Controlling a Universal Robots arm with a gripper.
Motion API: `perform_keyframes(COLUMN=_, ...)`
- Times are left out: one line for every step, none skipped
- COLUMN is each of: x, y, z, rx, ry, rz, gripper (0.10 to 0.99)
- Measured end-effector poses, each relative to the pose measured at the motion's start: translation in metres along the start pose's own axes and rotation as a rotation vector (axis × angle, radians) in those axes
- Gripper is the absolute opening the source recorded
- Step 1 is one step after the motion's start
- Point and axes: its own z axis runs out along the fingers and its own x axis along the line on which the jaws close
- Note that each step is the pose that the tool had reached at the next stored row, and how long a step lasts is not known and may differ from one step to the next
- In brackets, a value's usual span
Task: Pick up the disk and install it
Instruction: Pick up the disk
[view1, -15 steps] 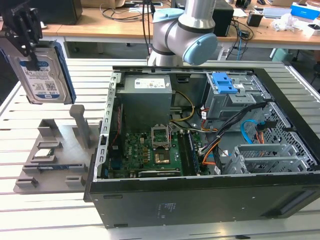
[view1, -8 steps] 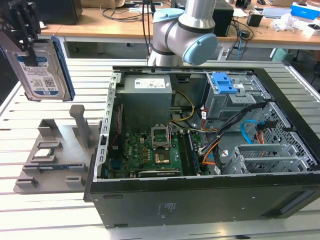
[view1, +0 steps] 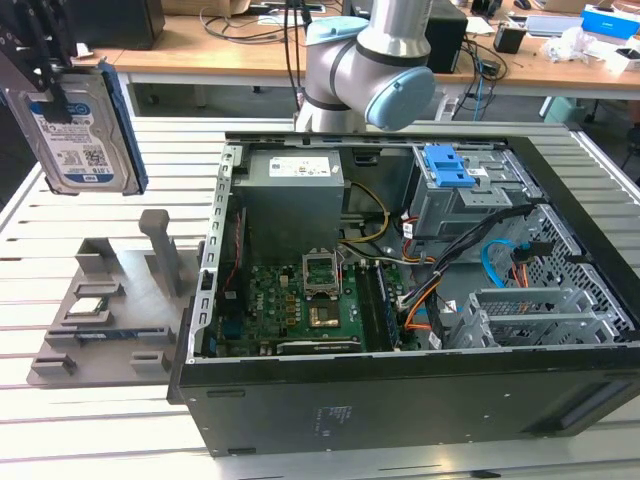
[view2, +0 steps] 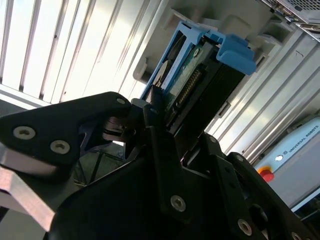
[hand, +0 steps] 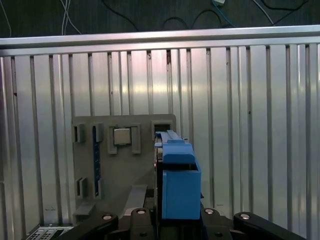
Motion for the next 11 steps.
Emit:
perform_keyframes(x=0.0000, y=-0.0001, z=-0.0013, rx=0.000, ry=0.0000, rz=0.000, gripper=0.357)
perform_keyframes(x=0.0001, y=-0.0001, z=-0.0033, rx=0.000, ry=0.0000, rz=0.000, gripper=0.357)
perform_keyframes(x=0.0001, y=-0.0002, z=-0.0054, rx=0.000, ry=0.0000, rz=0.000, gripper=0.357)
perform_keyframes(x=0.0002, y=-0.0003, z=-0.0075, rx=0.000, ry=0.0000, rz=0.000, gripper=0.357)
perform_keyframes(x=0.0002, y=-0.0003, z=-0.0089, rx=0.000, ry=-0.0001, rz=0.000, gripper=0.357)
perform_keyframes(x=0.0002, y=-0.0004, z=-0.0097, rx=0.000, ry=0.0000, rz=0.000, gripper=0.357)
perform_keyframes(x=0.0004, y=-0.0006, z=-0.0144, rx=0.000, ry=-0.0001, rz=0.000, gripper=0.357)
perform_keyframes(x=0.0004, y=-0.0006, z=-0.0159, rx=0.000, ry=-0.0001, rz=0.000, gripper=0.357)
perform_keyframes(x=0.0004, y=-0.0007, z=-0.0170, rx=0.000, ry=-0.0001, rz=0.000, gripper=0.357)
perform_keyframes(x=0.0005, y=-0.0007, z=-0.0189, rx=0.000, ry=-0.0001, rz=0.000, gripper=0.357)
perform_keyframes(x=0.0005, y=-0.0008, z=-0.0208, rx=0.000, ry=-0.0001, rz=0.000, gripper=0.357)
